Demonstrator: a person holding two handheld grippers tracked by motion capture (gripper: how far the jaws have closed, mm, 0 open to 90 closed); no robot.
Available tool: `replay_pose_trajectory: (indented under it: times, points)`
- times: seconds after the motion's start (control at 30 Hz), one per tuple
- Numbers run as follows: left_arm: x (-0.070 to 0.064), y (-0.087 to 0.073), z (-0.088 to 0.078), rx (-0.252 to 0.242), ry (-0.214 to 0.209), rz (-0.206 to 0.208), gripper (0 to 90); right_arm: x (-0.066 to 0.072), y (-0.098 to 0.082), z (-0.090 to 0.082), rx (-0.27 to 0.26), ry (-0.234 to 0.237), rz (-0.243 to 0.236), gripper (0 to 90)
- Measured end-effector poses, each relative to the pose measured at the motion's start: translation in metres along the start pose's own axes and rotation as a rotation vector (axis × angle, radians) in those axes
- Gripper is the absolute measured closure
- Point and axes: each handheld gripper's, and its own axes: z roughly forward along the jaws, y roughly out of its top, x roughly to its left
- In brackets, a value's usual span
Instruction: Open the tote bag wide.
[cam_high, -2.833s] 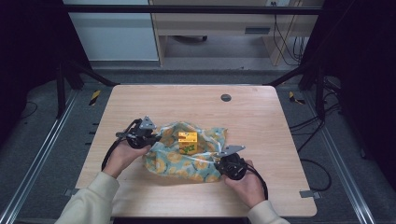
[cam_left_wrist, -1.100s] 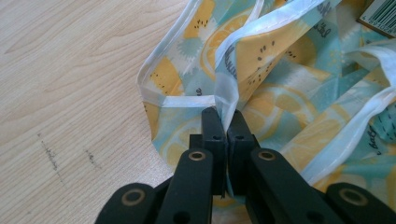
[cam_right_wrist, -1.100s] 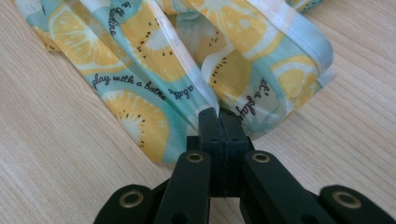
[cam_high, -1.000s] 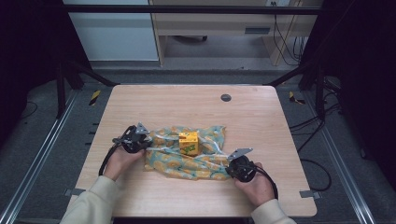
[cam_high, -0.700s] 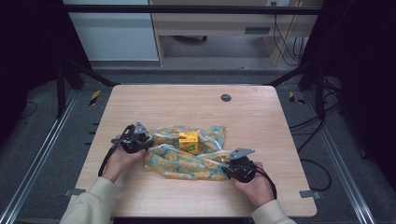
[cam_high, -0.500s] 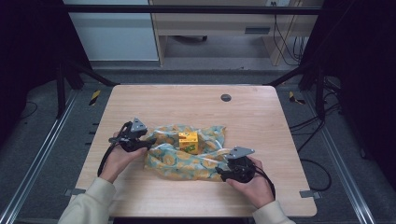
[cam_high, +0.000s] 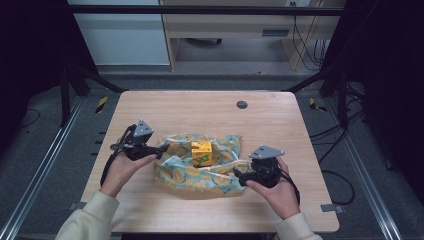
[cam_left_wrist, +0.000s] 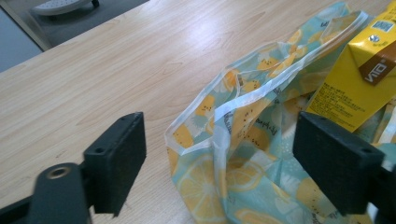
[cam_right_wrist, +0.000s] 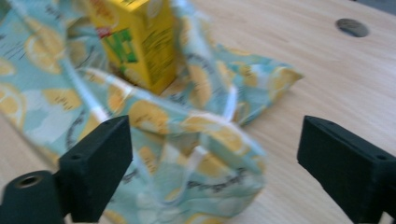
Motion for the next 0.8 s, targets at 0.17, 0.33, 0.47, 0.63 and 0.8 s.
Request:
replay_pose_trajectory:
  times: [0.17, 0.33, 0.47, 0.63, 0.8]
  points:
    - [0.008, -0.004, -0.013, 0.011, 0.021, -0.008, 10.4, -0.019, 0.009, -0.006, -0.031, -0.034, 0.039, 6.9]
    - [0.021, -0.013, -0.027, 0.014, 0.039, -0.024, 8.4, -0.040, 0.006, -0.007, -0.044, -0.076, 0.107, 6.8]
    - [0.033, -0.023, -0.036, 0.013, 0.064, -0.044, 7.7, -0.056, -0.002, -0.006, -0.032, -0.110, 0.151, 7.1]
    - [0.049, -0.038, -0.042, 0.021, 0.094, -0.079, 7.3, -0.071, -0.015, -0.007, -0.020, -0.148, 0.195, 7.3]
    - [0.059, -0.054, -0.040, 0.035, 0.096, -0.121, 7.2, -0.085, -0.029, -0.008, -0.004, -0.183, 0.224, 7.8]
